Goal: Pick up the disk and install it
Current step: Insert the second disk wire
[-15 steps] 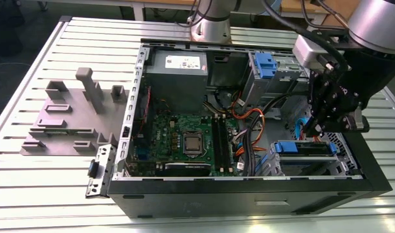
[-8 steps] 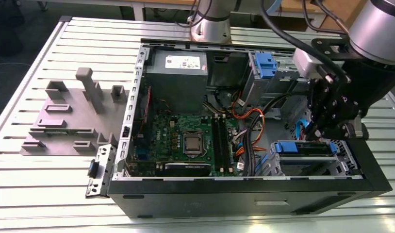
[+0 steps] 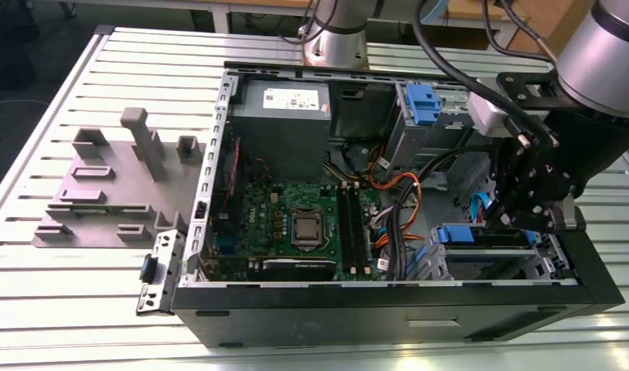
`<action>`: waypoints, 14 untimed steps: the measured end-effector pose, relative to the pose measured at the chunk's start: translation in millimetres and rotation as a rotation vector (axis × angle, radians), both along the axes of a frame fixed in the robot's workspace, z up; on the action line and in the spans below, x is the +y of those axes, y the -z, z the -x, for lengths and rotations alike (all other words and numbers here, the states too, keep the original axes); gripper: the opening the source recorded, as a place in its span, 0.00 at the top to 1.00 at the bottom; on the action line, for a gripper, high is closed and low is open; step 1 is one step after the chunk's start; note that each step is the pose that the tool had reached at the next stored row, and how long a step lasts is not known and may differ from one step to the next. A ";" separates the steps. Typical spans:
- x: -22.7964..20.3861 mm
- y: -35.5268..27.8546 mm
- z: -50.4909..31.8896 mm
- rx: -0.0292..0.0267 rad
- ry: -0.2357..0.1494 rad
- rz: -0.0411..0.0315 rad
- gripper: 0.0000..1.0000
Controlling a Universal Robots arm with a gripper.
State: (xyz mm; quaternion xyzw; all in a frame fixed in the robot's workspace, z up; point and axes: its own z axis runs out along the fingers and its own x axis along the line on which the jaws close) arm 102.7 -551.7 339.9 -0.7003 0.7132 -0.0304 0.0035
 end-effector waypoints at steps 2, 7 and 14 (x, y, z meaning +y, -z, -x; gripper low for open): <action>-0.1 0.4 0.0 0.0000 0.000 0.0002 0.84; -0.3 2.0 0.0 0.0000 0.000 -0.0026 0.84; -1.2 4.2 -0.1 0.0000 0.000 -0.0074 0.84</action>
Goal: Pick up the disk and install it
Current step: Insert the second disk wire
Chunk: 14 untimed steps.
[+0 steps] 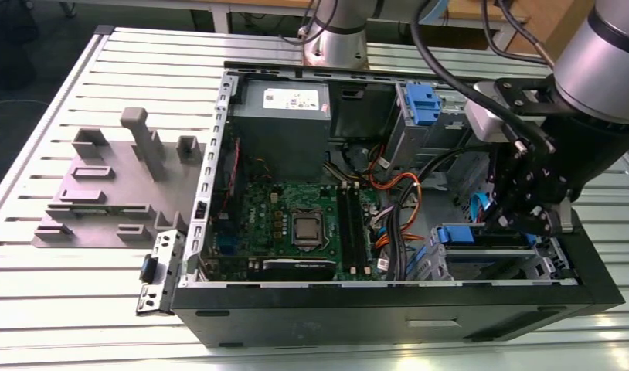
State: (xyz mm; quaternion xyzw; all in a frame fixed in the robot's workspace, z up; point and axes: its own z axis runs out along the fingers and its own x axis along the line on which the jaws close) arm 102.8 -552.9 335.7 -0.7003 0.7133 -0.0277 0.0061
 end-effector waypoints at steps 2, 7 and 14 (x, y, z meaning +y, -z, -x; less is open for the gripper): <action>-0.4 0.2 -0.1 0.0000 0.000 0.0002 0.84; -0.7 0.3 -0.7 0.0000 0.000 -0.0002 0.84; -1.4 1.7 -0.8 0.0000 0.000 -0.0059 0.84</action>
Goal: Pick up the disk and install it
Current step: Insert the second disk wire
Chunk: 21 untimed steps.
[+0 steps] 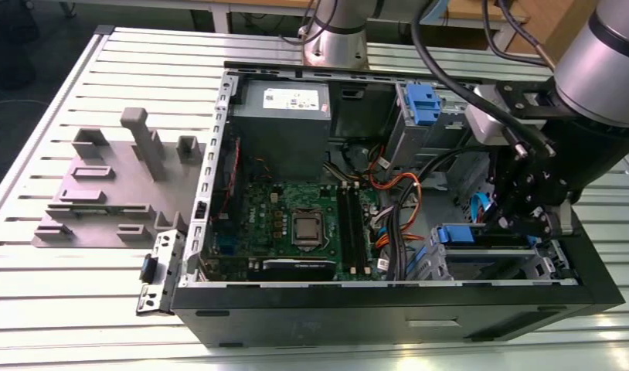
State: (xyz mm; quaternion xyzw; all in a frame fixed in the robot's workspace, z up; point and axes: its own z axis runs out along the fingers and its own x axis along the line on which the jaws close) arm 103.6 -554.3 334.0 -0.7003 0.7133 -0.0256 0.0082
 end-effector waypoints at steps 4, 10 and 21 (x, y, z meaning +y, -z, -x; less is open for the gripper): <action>-1.2 2.2 0.0 0.0000 0.000 -0.0055 0.84; -2.8 4.9 0.0 0.0000 0.000 -0.0109 0.84; -3.0 -1.2 0.0 0.0007 0.000 -0.0116 0.76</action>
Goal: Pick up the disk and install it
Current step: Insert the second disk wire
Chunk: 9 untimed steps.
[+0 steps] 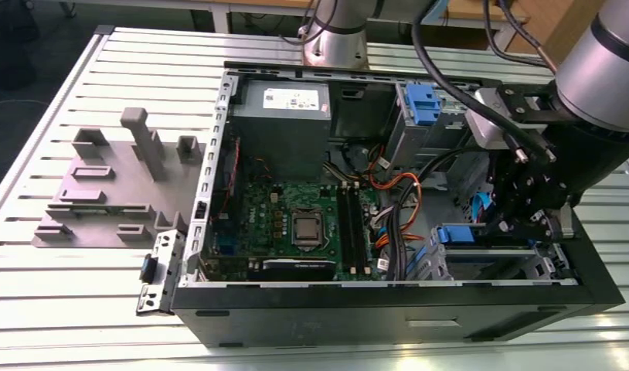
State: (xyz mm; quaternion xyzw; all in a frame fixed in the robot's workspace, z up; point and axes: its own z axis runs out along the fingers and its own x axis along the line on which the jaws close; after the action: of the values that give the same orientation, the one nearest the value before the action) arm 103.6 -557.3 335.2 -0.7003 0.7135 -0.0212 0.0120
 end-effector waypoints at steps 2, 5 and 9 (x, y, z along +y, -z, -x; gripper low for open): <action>0.0 -4.4 0.0 0.0009 0.000 0.0003 0.76; 0.0 -9.4 0.0 0.0026 0.000 0.0002 0.76; 0.0 -10.4 0.0 0.0037 0.000 -0.0001 0.76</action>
State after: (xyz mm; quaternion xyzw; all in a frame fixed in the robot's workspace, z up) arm 103.6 -557.3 345.6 -0.7003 0.7135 -0.0199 0.0107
